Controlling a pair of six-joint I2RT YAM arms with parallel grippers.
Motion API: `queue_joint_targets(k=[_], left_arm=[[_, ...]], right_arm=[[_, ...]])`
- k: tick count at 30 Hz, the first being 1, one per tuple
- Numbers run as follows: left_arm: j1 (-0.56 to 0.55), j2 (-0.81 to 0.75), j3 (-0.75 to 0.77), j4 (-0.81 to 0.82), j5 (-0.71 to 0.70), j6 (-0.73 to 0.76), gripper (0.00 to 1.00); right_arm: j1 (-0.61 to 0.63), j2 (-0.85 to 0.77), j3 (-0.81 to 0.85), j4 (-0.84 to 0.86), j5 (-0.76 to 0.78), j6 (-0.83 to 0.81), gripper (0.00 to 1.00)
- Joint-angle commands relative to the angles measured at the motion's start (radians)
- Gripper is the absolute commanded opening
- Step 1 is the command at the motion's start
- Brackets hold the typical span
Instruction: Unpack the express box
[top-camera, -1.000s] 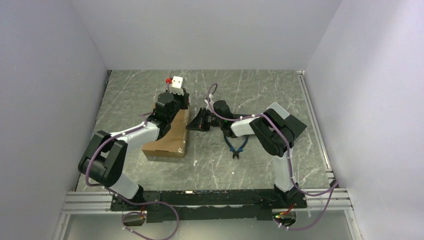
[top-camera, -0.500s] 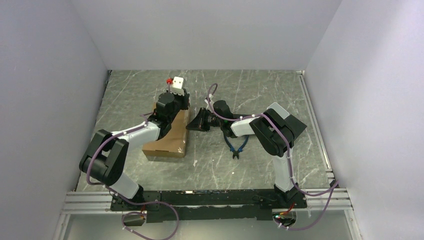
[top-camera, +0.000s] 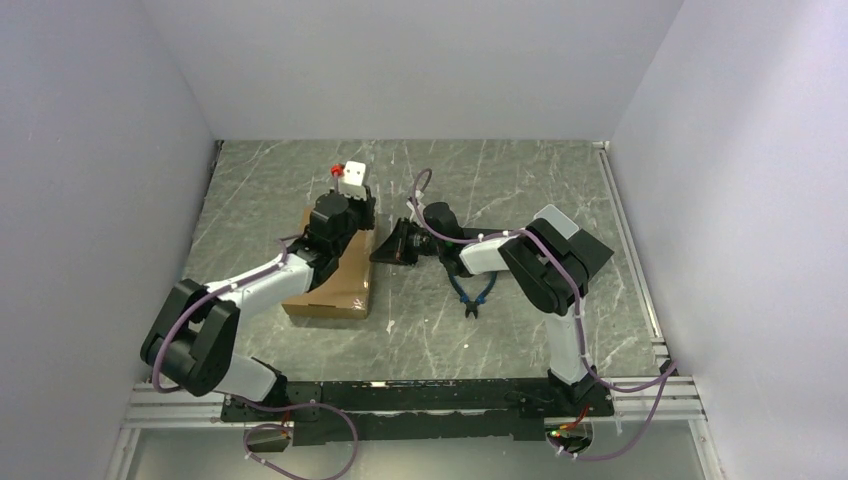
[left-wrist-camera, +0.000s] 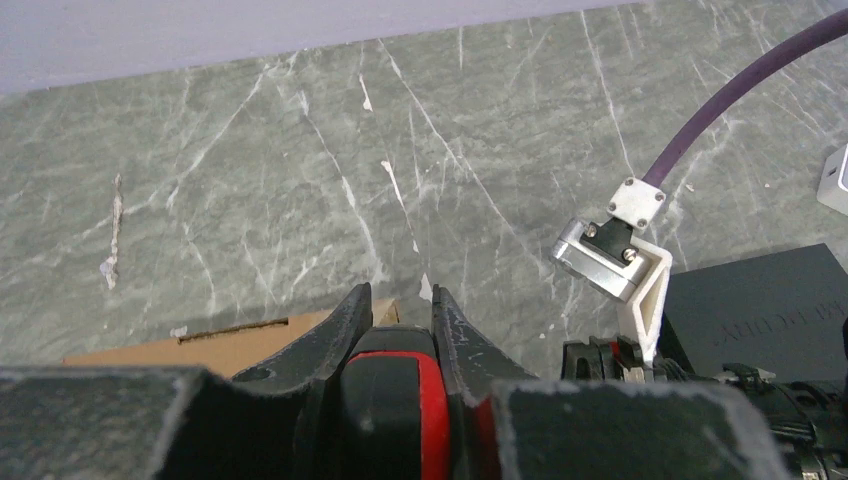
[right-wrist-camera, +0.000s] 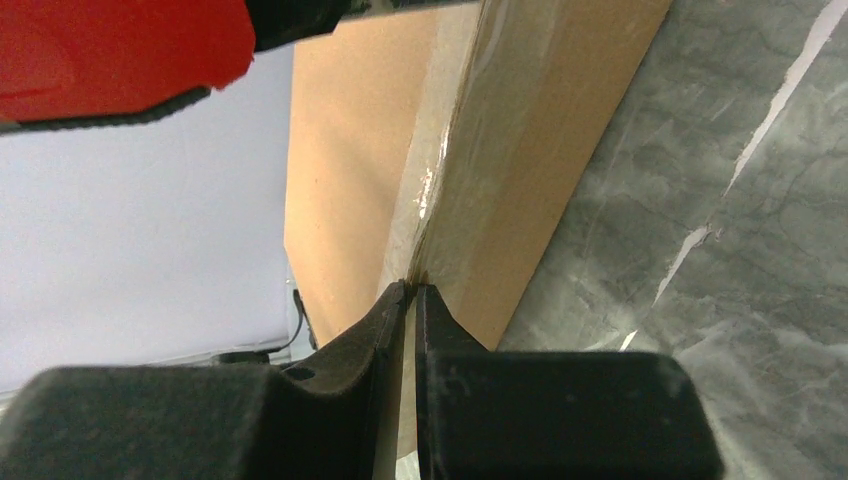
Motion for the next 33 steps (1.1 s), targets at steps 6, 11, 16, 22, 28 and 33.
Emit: queue_joint_targets(k=[6, 11, 16, 22, 28, 33], left_arm=[[-0.017, -0.065, 0.013, -0.180, -0.035, -0.068, 0.00], [-0.017, -0.070, -0.010, -0.152, -0.023, -0.082, 0.00], [-0.018, -0.048, 0.029, -0.146, -0.047, -0.083, 0.00], [-0.009, -0.008, 0.165, -0.183, -0.074, -0.096, 0.00], [0.004, 0.039, 0.235, -0.183, -0.054, -0.069, 0.00], [0.020, 0.063, 0.228, -0.168, -0.033, -0.070, 0.00]], right_arm=[[-0.003, -0.038, 0.026, -0.124, 0.100, -0.060, 0.09], [0.000, -0.065, 0.055, -0.174, 0.104, -0.123, 0.15], [-0.001, -0.081, 0.056, -0.164, 0.056, -0.168, 0.24], [0.068, -0.284, -0.106, -0.101, 0.096, -0.507, 0.75], [0.241, -0.305, -0.193, 0.046, 0.363, -0.653, 0.95], [0.253, -0.251, -0.298, 0.315, 0.435, -0.458, 0.92]])
